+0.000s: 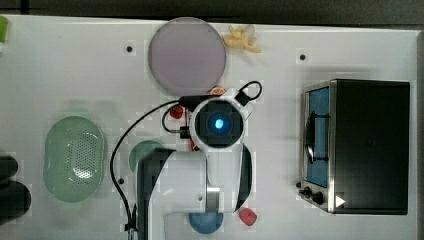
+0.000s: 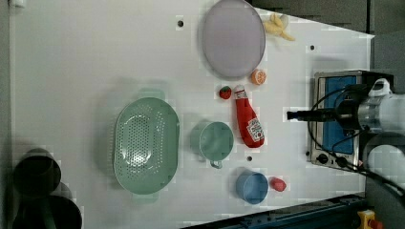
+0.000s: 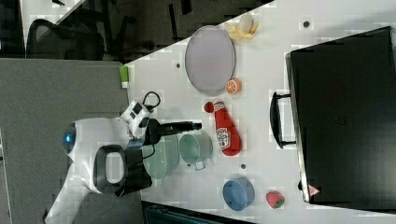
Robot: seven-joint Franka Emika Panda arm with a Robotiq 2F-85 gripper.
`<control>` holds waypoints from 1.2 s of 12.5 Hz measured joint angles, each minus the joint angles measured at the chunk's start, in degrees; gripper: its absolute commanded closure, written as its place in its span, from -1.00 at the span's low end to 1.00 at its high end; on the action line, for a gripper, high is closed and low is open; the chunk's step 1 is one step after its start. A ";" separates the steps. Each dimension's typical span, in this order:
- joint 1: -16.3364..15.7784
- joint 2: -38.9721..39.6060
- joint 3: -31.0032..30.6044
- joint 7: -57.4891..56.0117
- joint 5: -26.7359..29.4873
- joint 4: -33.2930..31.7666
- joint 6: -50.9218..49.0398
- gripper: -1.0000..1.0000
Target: Pick Ketchup from the table and place it in strainer.
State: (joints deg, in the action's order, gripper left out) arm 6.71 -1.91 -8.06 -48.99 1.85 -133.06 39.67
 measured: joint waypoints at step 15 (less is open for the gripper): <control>-0.98 20.74 -0.36 -4.78 -0.94 -7.50 25.29 -1.00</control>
State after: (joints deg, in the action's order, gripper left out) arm 5.73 18.83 -8.41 -53.77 0.91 -140.55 64.96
